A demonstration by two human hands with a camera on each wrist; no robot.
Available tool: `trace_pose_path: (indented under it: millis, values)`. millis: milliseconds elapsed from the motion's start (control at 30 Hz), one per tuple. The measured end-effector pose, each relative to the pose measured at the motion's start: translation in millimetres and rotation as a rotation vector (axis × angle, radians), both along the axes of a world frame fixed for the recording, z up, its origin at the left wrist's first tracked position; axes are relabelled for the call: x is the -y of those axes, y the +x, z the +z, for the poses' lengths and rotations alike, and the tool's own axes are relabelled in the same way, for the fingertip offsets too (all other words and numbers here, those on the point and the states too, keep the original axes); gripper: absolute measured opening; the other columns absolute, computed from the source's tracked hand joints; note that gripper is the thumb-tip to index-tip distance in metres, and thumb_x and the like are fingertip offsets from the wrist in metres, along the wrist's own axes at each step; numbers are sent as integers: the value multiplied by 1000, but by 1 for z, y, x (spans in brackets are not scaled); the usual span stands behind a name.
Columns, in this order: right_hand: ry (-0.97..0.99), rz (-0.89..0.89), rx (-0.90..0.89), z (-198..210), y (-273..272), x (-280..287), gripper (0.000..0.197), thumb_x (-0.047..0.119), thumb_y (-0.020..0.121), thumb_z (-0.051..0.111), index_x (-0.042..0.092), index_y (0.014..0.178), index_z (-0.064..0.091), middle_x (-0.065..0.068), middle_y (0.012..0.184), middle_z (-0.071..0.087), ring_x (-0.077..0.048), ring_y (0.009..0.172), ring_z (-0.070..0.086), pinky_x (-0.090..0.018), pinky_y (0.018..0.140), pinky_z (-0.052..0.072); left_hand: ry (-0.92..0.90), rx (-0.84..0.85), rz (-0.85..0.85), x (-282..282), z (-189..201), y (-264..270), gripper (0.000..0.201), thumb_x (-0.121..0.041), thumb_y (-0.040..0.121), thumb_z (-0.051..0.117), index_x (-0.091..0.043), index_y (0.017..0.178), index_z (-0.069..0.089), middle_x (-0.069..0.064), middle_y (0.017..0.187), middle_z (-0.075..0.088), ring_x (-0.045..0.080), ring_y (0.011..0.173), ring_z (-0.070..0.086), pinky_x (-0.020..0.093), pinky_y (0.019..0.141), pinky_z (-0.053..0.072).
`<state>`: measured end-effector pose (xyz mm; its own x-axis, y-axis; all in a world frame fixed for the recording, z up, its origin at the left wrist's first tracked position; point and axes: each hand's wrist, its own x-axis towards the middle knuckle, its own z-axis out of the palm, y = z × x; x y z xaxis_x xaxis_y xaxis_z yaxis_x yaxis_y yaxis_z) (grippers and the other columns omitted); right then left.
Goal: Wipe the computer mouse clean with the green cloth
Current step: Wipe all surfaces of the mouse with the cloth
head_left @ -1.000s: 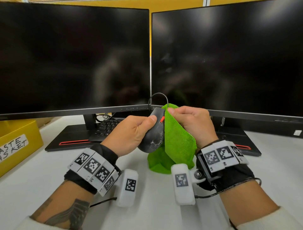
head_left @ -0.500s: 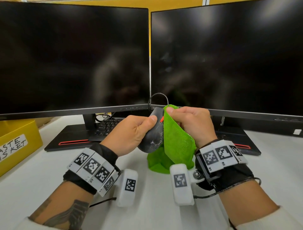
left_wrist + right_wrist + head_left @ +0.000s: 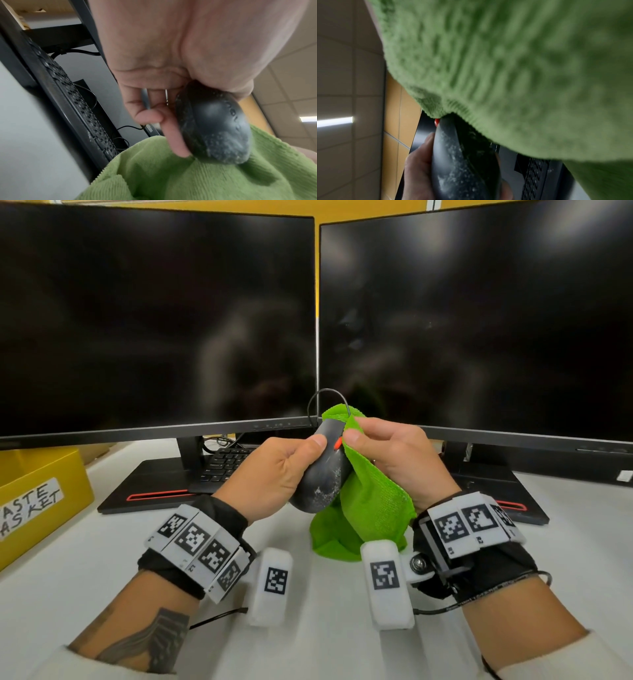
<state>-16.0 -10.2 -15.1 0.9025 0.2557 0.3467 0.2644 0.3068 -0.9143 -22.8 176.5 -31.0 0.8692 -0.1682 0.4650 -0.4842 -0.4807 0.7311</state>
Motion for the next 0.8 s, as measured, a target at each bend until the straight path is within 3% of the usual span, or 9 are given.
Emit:
trace_pose_path:
  millis: [100, 167, 333, 433, 533, 600, 667, 733, 800]
  values:
    - [67, 69, -27, -2, -3, -4, 27, -6, 96, 59, -6, 121, 70, -27, 110, 74, -32, 93, 74, -37, 76, 64, -18, 10, 20, -2, 0, 1, 73, -59, 97, 40, 7, 82, 66, 31, 83, 67, 22, 69, 58, 52, 73, 51]
    - [103, 60, -27, -5, -1, -5, 29, -9, 92, 62, -10, 120, 69, -31, 110, 73, -35, 92, 72, -39, 77, 65, -30, 9, 11, -2, 0, 2, 77, -65, 95, 42, 7, 84, 66, 31, 85, 68, 23, 71, 60, 54, 75, 52]
    - [43, -100, -17, -6, 4, -3, 5, 3, 81, 79, 0, 81, 76, -11, 68, 72, -24, 63, 70, -33, 60, 60, -34, 21, -14, -3, 0, 1, 66, -49, 106, 43, 6, 76, 63, 15, 67, 66, 15, 64, 56, 32, 65, 46]
    - [5, -217, -7, -9, 9, -5, 30, 24, 80, 85, -3, 72, 75, -19, 67, 61, -33, 67, 60, -48, 69, 54, 0, 4, -20, -3, 1, -1, 63, -48, 106, 42, 3, 77, 67, 8, 67, 69, 12, 64, 59, 27, 64, 47]
    - [43, -234, -24, -8, 11, -8, 31, 24, 91, 75, -6, 84, 76, -26, 82, 67, -35, 74, 66, -58, 79, 59, -19, 3, 1, 0, 2, -1, 70, -55, 102, 44, 6, 73, 61, 8, 63, 63, 15, 61, 56, 30, 63, 46]
    - [127, -183, -95, -5, 11, -6, 27, 18, 101, 63, -5, 100, 77, -21, 90, 74, -24, 73, 73, -56, 86, 60, -70, 35, 15, -1, 2, 1, 74, -59, 97, 43, 10, 74, 58, 20, 65, 61, 18, 64, 55, 39, 65, 49]
    - [190, -86, -143, -2, 9, -3, 33, 22, 105, 54, 0, 116, 75, -14, 96, 78, -15, 69, 73, -47, 80, 61, -118, 59, 42, -3, 2, 5, 78, -65, 94, 41, 9, 80, 63, 31, 79, 67, 20, 70, 59, 49, 75, 52]
    - [161, 7, -132, 0, 5, -4, 34, 16, 106, 48, 6, 129, 70, -13, 118, 77, -14, 84, 74, -36, 82, 60, -159, 71, 80, -5, 2, 6, 78, -66, 94, 40, 6, 81, 66, 30, 83, 69, 21, 71, 60, 53, 79, 53]
    - [98, 73, -68, -2, 2, -8, 48, -8, 99, 48, 10, 143, 60, -14, 135, 70, -22, 110, 73, -36, 94, 60, -166, 77, 126, -6, 3, 7, 80, -70, 91, 39, 5, 79, 64, 32, 82, 66, 21, 69, 57, 58, 80, 53]
